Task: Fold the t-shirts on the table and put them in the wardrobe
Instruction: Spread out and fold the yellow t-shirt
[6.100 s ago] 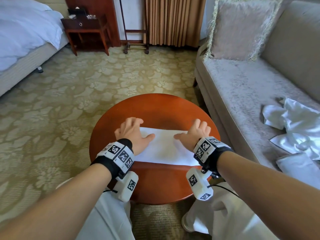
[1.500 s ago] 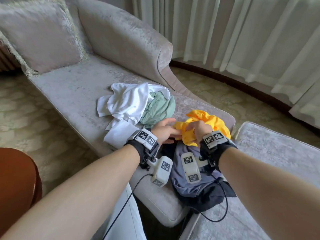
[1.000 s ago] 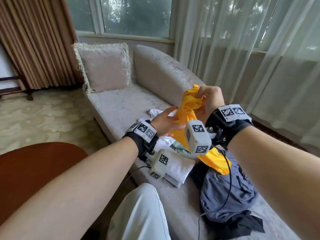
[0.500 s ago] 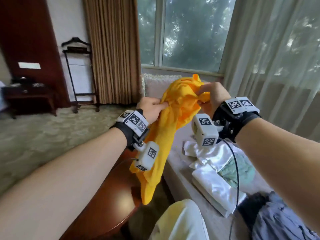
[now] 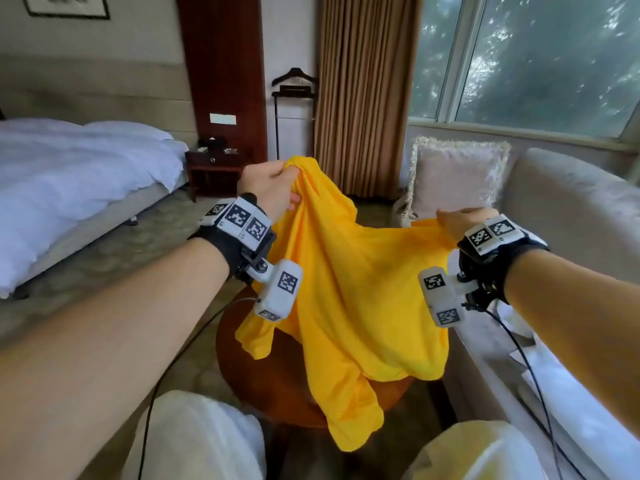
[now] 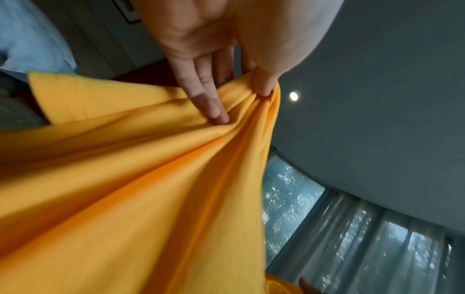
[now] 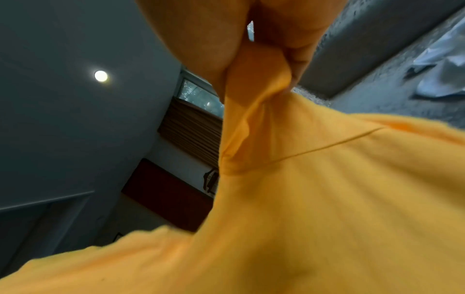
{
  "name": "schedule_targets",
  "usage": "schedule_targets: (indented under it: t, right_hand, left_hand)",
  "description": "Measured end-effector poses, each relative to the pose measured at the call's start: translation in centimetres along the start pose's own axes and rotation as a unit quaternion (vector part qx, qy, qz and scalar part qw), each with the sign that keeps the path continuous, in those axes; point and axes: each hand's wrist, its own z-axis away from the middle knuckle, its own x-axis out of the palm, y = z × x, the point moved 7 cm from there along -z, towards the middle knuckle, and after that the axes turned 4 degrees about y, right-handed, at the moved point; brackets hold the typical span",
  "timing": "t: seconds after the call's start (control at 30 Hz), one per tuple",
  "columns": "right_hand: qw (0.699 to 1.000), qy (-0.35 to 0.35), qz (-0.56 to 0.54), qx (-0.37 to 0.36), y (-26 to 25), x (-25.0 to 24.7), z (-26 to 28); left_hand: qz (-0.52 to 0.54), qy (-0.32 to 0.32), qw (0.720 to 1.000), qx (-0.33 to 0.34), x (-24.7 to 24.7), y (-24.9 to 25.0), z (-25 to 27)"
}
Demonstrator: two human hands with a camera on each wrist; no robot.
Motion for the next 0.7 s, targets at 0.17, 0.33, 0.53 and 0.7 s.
schedule_targets:
  t: [0.17,0.33,0.53,0.7]
  right_hand:
    - [0.979,-0.154,0.136,-0.009,0.1,5.6,-0.9]
    - [0.943,-0.275,0.182,-0.044,-2.6,9.1,4.1]
    - [0.956,-0.278,-0.083,-0.049,-5.1,11.2,3.8]
    - [0.942,-0.318,-0.109,-0.024,-4.5,13.0,4.8]
  left_hand:
    - [0.07,-0.024,0.997,-0.038,-1.5,-1.5,-1.0]
    - [0.246,-0.15,0.949,-0.128,1.6,-0.8,0.8]
    - [0.338,-0.22,0.896,-0.184,3.0,0.7,3.4]
    - [0.338,-0.203,0.895,-0.21,2.0,0.1,3.0]
